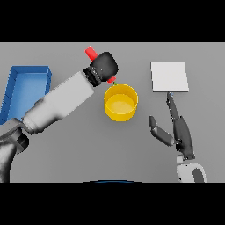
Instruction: Pick up the red beaker and tilt it to pour out 1 green nut into yellow bowl. Pick up the yellow bowl and place it on the metallic measuring scale.
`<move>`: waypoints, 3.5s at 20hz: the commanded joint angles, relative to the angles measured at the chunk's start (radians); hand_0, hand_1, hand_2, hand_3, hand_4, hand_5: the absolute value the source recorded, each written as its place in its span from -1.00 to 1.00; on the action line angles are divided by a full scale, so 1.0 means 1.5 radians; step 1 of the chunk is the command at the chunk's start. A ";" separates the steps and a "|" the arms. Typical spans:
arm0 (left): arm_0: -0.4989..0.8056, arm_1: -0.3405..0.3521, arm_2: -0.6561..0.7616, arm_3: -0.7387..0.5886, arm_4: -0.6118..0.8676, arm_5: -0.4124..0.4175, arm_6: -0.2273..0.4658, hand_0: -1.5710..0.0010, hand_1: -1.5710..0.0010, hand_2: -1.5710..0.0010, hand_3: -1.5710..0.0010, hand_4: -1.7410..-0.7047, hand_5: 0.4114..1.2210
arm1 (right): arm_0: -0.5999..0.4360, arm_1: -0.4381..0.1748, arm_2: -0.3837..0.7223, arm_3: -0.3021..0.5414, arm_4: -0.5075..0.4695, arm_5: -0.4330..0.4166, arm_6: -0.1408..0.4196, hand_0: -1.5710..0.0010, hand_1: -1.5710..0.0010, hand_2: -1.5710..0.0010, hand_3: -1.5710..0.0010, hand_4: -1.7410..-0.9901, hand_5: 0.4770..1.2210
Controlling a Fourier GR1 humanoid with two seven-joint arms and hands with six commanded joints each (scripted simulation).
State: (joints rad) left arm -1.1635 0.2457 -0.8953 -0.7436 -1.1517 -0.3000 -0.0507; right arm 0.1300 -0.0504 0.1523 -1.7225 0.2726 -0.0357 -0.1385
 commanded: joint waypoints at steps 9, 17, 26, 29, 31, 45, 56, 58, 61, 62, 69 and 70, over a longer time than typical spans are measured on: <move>-0.018 -0.038 -0.081 0.021 -0.090 0.030 0.009 -1.00 -1.00 -1.00 -1.00 -0.99 1.00 | -0.018 0.006 -0.003 0.017 0.009 -0.014 0.004 1.00 1.00 1.00 1.00 0.77 -0.46; -0.088 -0.067 -0.170 0.052 -0.173 -0.018 -0.046 -1.00 -1.00 -1.00 -1.00 -0.98 1.00 | -0.019 0.009 -0.004 0.028 0.012 -0.020 -0.017 1.00 1.00 1.00 1.00 0.84 -0.46; -0.206 -0.046 -0.081 0.132 -0.138 0.022 -0.082 -1.00 -1.00 -1.00 -1.00 -0.97 1.00 | -0.011 0.002 -0.001 0.021 0.029 -0.027 -0.021 1.00 1.00 1.00 1.00 0.91 -0.45; -0.241 -0.012 -0.006 0.178 -0.091 0.046 -0.078 -1.00 -1.00 -1.00 -0.44 -0.98 1.00 | -0.020 0.009 0.004 0.023 0.035 -0.032 -0.010 1.00 1.00 1.00 1.00 0.93 -0.45; -0.267 0.007 0.059 0.215 -0.042 0.031 -0.071 -1.00 -1.00 -1.00 -0.64 -0.98 1.00 | -0.020 0.007 -0.002 0.021 0.022 -0.028 -0.017 1.00 1.00 1.00 1.00 0.97 -0.45; -0.096 0.220 0.476 0.269 0.322 0.187 0.181 -1.00 -1.00 -1.00 -0.82 -1.00 1.00 | -0.041 0.016 0.003 0.036 0.011 -0.021 -0.001 1.00 1.00 1.00 1.00 0.84 -0.53; 0.249 0.202 0.589 -0.061 0.514 0.286 0.348 -1.00 -1.00 -1.00 -0.85 -1.00 1.00 | -0.029 0.001 0.007 0.025 0.035 -0.027 0.003 1.00 1.00 1.00 1.00 0.90 -0.54; 0.304 0.200 0.599 -0.120 0.527 0.303 0.351 -1.00 -1.00 -1.00 -0.84 -1.00 1.00 | -0.030 0.000 0.006 0.035 0.040 -0.031 0.001 1.00 1.00 1.00 1.00 0.93 -0.55; 0.355 0.176 0.605 -0.182 0.542 0.323 0.371 -1.00 -1.00 -1.00 -0.88 -1.00 1.00 | -0.023 0.005 0.007 0.042 0.027 -0.024 -0.018 1.00 1.00 1.00 1.00 0.94 -0.54; 0.369 0.169 0.605 -0.199 0.545 0.328 0.376 -1.00 -1.00 -1.00 -0.91 -1.00 1.00 | -0.024 0.003 0.004 0.042 0.025 -0.023 -0.021 1.00 1.00 1.00 1.00 0.96 -0.54; 0.449 0.146 0.599 -0.281 0.545 0.346 0.413 -1.00 -1.00 -1.00 -0.98 -1.00 0.57 | -0.028 -0.002 -0.003 0.043 0.021 -0.023 -0.024 1.00 1.00 1.00 1.00 0.94 -0.55; 0.459 0.146 0.591 -0.288 0.536 0.345 0.411 -1.00 -1.00 -1.00 -0.98 -0.95 0.43 | -0.030 -0.002 -0.005 0.045 0.021 -0.026 -0.019 1.00 1.00 1.00 1.00 0.93 -0.57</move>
State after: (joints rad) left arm -0.4745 0.4641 -0.0086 -1.1759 -0.3479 0.2172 0.5644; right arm 0.0847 -0.0528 0.1452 -1.6555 0.3037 -0.0746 -0.1669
